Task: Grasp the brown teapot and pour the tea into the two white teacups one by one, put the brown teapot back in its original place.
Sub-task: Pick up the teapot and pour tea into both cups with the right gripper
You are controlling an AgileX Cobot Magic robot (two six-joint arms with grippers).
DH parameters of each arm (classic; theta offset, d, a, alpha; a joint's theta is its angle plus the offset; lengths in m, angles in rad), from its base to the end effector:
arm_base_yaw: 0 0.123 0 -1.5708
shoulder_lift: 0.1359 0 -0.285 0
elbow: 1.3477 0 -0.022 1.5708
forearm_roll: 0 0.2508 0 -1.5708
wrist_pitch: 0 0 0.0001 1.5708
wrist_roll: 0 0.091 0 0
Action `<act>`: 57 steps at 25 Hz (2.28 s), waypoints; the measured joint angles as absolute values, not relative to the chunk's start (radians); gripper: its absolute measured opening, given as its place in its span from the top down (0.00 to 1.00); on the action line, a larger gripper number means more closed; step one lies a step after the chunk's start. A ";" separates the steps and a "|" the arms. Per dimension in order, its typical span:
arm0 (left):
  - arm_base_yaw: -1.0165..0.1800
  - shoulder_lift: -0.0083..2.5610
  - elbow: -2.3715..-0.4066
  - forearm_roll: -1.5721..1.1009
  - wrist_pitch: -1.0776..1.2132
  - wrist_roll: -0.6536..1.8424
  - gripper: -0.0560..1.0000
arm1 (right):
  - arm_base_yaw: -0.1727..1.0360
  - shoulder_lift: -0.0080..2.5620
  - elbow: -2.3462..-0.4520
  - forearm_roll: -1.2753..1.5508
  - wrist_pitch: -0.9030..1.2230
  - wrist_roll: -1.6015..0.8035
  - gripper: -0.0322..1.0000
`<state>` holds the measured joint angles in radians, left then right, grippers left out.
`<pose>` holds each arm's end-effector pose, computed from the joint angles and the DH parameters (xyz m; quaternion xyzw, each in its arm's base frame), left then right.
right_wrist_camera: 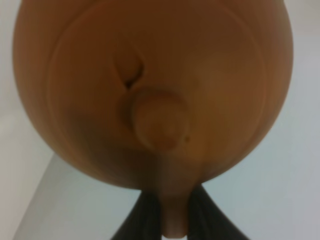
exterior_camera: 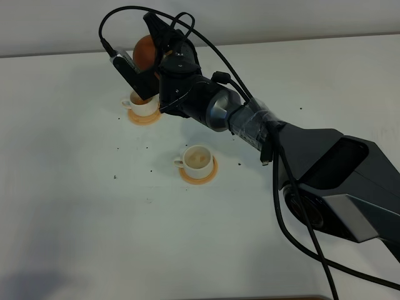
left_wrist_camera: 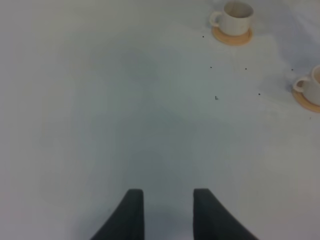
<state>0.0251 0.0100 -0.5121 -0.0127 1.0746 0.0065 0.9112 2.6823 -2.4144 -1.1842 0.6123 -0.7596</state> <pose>-0.0052 -0.0011 0.2796 -0.0077 0.8562 0.0018 0.5165 0.4002 0.4369 0.1573 -0.7713 0.2919 -0.4448 0.3493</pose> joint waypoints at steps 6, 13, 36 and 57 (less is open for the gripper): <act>0.025 0.010 -0.512 -0.013 1.075 0.007 0.71 | 0.911 2.682 -2.414 -1.201 0.622 -0.760 0.88; 0.025 0.010 -0.512 -0.013 1.075 0.007 0.71 | 0.911 2.682 -2.414 -1.230 0.629 -0.760 0.88; 0.025 0.010 -0.512 -0.012 1.075 0.007 0.71 | 0.913 2.682 -2.414 -1.306 0.653 -0.772 0.88; 0.025 0.010 -0.512 -0.012 1.075 0.007 0.71 | 0.915 2.682 -2.414 -1.395 0.639 -0.772 0.88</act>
